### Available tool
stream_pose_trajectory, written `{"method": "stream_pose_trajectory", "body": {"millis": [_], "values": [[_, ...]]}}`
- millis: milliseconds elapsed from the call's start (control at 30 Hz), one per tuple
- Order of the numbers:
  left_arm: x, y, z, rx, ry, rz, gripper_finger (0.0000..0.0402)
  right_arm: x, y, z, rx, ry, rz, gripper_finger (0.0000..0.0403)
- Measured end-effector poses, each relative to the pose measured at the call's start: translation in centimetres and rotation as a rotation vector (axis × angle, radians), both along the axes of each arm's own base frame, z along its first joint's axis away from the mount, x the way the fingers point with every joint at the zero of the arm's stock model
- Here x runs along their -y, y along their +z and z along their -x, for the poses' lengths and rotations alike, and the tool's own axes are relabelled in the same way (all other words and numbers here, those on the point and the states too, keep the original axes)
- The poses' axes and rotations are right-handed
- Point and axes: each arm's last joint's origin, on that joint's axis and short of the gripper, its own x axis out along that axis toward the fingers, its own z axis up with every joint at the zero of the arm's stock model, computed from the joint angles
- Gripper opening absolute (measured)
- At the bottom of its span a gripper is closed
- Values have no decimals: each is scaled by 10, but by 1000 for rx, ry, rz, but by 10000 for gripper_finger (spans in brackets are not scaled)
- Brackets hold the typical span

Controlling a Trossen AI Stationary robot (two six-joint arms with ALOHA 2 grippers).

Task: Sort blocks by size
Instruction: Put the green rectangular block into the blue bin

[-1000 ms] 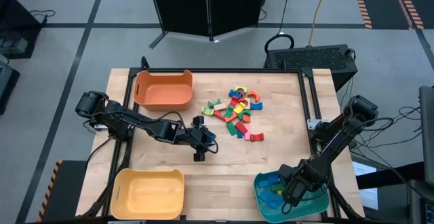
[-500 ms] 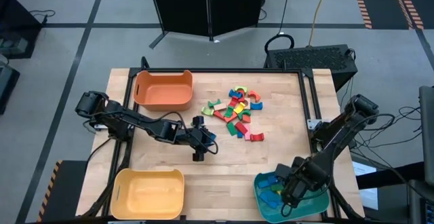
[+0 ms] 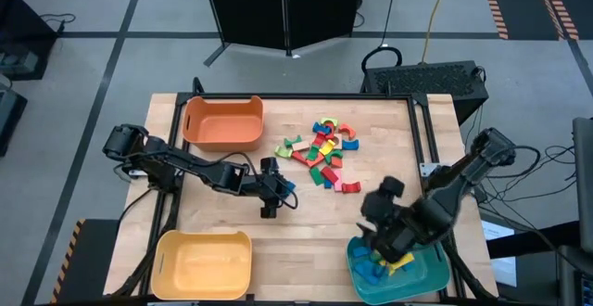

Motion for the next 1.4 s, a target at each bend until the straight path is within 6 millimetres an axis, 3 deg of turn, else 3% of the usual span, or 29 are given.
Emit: {"method": "stream_pose_trajectory", "body": {"millis": [267, 567, 933, 1100, 1400], "values": [[-1, -3, 4, -46, 16, -15, 190, 36, -19, -35, 75, -20, 172, 395], [-3, 0, 9, -74, 50, -34, 190, 75, -49, -74, 196, 9, 214, 396], [-8, 29, 27, -32, 69, -50, 190, 127, -87, -97, 358, 35, 146, 396], [-14, 40, 41, -57, 106, -80, 190, 141, -116, -116, 402, 80, 108, 396], [-22, 47, 59, -105, 235, -97, 190, 159, -156, -169, 378, 106, 138, 396]]}}
